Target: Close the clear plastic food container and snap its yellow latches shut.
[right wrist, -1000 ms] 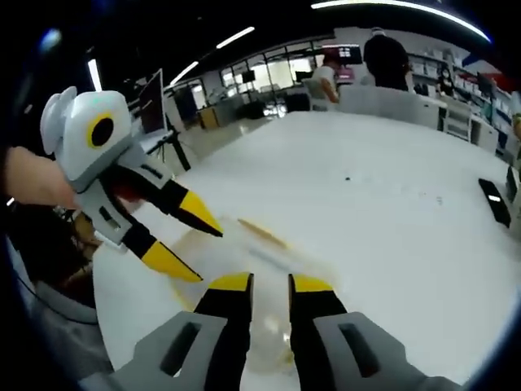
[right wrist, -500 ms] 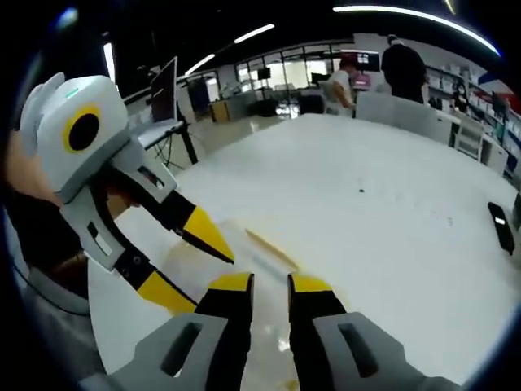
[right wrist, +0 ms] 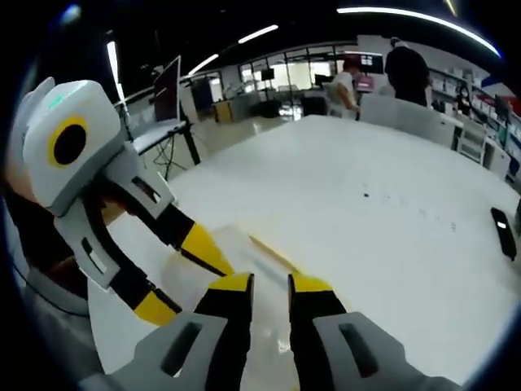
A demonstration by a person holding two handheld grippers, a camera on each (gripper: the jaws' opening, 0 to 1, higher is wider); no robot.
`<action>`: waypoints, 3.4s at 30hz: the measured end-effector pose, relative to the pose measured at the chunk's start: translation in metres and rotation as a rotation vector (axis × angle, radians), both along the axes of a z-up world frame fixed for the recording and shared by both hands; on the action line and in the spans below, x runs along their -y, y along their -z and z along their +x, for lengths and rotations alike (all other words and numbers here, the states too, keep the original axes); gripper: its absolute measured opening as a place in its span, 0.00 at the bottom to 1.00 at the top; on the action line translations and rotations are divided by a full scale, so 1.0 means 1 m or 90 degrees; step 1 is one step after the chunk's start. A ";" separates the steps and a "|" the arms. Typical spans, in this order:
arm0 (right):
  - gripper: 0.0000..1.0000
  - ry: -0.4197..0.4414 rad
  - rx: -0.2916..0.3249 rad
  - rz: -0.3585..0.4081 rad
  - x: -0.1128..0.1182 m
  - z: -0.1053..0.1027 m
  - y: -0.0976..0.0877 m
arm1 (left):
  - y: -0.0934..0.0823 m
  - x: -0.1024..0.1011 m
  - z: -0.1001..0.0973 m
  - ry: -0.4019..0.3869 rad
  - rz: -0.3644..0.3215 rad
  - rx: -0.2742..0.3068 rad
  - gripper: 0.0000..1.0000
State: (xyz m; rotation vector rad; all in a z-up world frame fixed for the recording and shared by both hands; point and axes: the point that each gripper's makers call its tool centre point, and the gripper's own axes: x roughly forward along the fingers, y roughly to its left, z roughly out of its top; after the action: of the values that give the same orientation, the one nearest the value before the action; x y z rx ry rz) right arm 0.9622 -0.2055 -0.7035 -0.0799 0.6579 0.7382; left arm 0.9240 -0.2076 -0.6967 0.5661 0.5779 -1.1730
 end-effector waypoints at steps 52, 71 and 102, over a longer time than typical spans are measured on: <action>0.27 -0.164 -0.083 -0.046 -0.017 0.024 0.013 | 0.021 -0.002 -0.022 0.122 0.078 0.089 0.29; 0.32 -0.352 -0.135 -0.132 -0.019 0.011 0.018 | 0.022 0.000 -0.020 0.157 0.105 0.119 0.28; 0.34 -0.481 -0.271 -0.161 -0.016 0.004 0.023 | 0.021 0.002 -0.018 0.162 0.150 0.059 0.27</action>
State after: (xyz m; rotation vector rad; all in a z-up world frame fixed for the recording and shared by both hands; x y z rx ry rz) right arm 0.9664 -0.1897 -0.7264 -0.4293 1.1501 1.4167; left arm 0.9061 -0.2099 -0.7180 0.9124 0.5804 -1.3188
